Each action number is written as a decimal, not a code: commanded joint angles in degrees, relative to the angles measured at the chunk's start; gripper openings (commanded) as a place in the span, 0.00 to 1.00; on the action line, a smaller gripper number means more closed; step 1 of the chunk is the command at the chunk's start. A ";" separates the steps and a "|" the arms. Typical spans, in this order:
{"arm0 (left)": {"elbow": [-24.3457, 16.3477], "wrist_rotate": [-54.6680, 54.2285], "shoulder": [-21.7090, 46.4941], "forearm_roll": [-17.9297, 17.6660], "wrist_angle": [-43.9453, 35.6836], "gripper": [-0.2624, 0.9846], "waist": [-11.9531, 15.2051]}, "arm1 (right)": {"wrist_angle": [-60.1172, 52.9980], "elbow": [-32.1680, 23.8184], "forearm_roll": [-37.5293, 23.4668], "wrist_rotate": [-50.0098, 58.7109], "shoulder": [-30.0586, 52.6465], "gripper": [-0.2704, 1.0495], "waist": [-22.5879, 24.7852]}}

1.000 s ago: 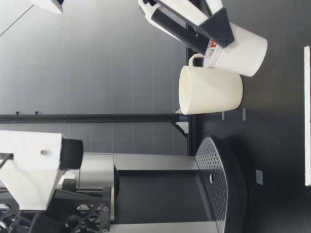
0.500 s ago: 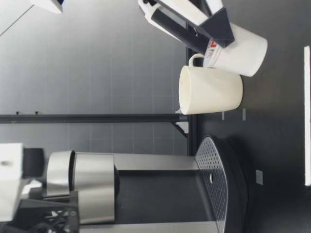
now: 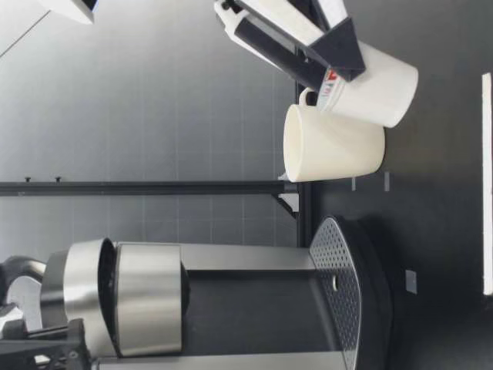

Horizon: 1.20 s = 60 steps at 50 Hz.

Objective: Place the coffee capsule inside the capsule container, then place the cup onto the center of the cup tray.

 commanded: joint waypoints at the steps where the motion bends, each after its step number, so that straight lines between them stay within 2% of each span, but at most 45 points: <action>1: -0.35 -1.23 -2.55 0.44 -0.88 0.29 2.02 | -0.70 -1.23 -0.09 0.09 -0.97 0.60 0.26; 14: 0.09 -8.00 -6.86 0.35 -6.68 0.29 6.42 | -1.23 -1.58 -0.09 0.00 -1.41 0.60 0.26; 25: 0.35 -14.85 -10.90 -0.35 -11.43 0.29 8.88 | -1.14 -1.67 -0.09 0.09 -1.41 0.60 0.26; 34: 0.79 -21.71 -14.50 -4.66 -16.52 0.29 11.78 | -1.23 -1.93 -0.09 0.00 -1.41 0.60 0.26; 45: 2.72 -26.54 -18.54 -9.49 -25.05 0.29 16.61 | -1.23 -2.02 -0.09 0.09 -1.41 0.60 0.35; 53: 4.13 -28.65 -20.39 -10.20 -27.42 0.29 19.60 | -1.23 -2.37 -0.09 0.09 -1.58 0.60 0.35; 60: 4.83 -29.44 -21.36 -10.20 -27.77 0.29 20.39 | -1.23 -2.90 -0.09 0.00 -1.67 0.60 0.26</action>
